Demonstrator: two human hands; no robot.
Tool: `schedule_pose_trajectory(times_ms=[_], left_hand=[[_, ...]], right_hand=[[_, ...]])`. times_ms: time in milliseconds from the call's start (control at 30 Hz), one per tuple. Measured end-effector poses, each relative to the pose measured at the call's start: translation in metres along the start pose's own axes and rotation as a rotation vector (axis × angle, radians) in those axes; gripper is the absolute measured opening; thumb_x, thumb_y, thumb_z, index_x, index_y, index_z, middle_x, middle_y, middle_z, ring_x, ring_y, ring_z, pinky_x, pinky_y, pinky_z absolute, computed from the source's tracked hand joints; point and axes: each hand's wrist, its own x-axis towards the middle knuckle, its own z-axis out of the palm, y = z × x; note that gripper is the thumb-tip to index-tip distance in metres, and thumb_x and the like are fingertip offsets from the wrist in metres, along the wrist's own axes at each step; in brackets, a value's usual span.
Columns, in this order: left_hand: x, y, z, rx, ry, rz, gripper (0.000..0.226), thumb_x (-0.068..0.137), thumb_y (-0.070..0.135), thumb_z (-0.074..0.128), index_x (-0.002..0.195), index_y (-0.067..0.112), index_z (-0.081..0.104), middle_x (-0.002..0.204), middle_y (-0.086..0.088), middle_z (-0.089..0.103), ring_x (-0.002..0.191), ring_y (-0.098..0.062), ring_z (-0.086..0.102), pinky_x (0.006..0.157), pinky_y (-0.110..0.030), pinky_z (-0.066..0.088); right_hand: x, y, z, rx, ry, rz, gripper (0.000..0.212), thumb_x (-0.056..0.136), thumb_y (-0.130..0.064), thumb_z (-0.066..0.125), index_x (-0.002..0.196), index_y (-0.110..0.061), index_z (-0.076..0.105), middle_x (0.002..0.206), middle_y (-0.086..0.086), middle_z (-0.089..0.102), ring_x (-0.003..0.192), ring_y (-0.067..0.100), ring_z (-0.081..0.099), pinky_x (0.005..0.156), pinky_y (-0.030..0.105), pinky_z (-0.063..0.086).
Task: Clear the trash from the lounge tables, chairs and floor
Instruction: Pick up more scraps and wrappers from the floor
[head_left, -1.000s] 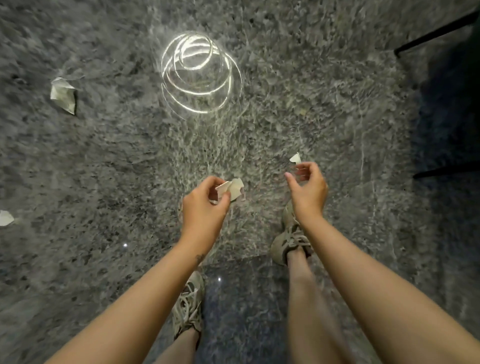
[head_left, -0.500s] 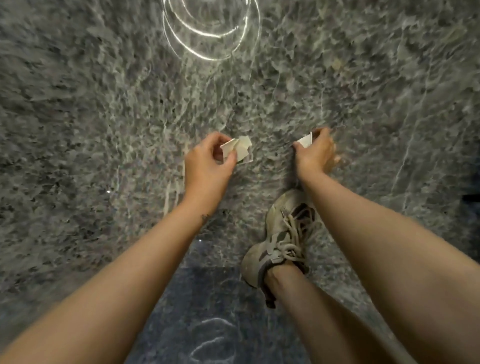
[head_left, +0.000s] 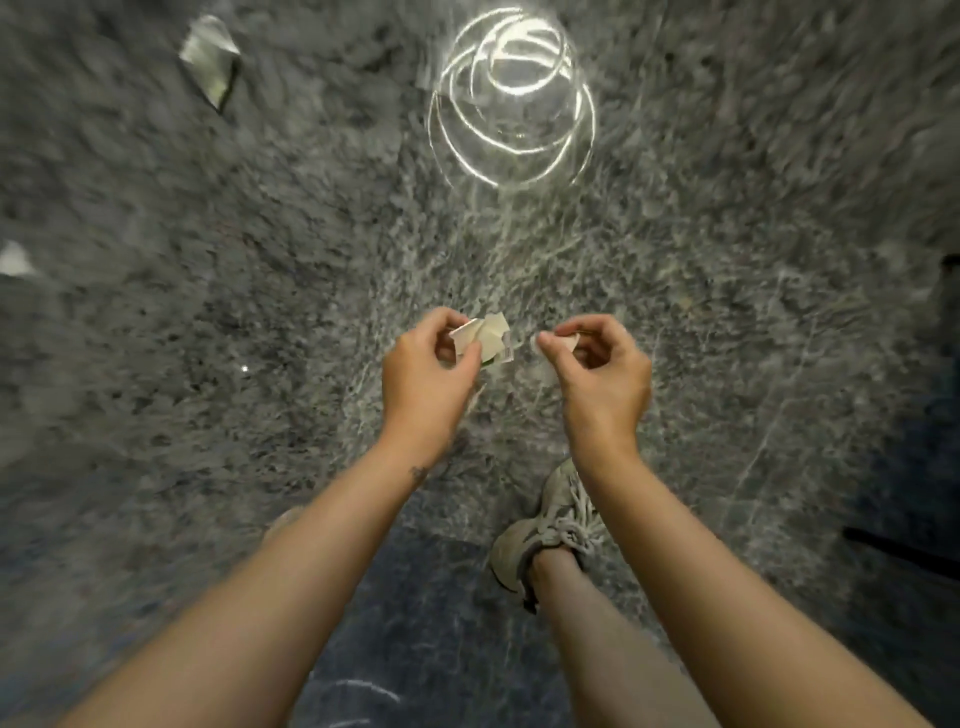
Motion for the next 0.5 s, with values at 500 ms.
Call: schedule_pose_trajectory(times_ms=[500], left_hand=[[-0.067, 0.077, -0.148, -0.522, 0.189, -0.034, 0.023, 0.08, 0.013, 0.07, 0.076, 0.034, 0.061, 0.072, 0.012, 0.067, 0.068, -0.003, 0.063, 0.059, -0.017, 0.049]], right_hand=[[-0.093, -0.191, 0.081, 0.06, -0.354, -0.159, 0.023, 0.069, 0.001, 0.076, 0.067, -0.014, 0.059, 0.057, -0.012, 0.053, 0.053, 0.0, 0.045, 0.053, 0.016, 0.042]])
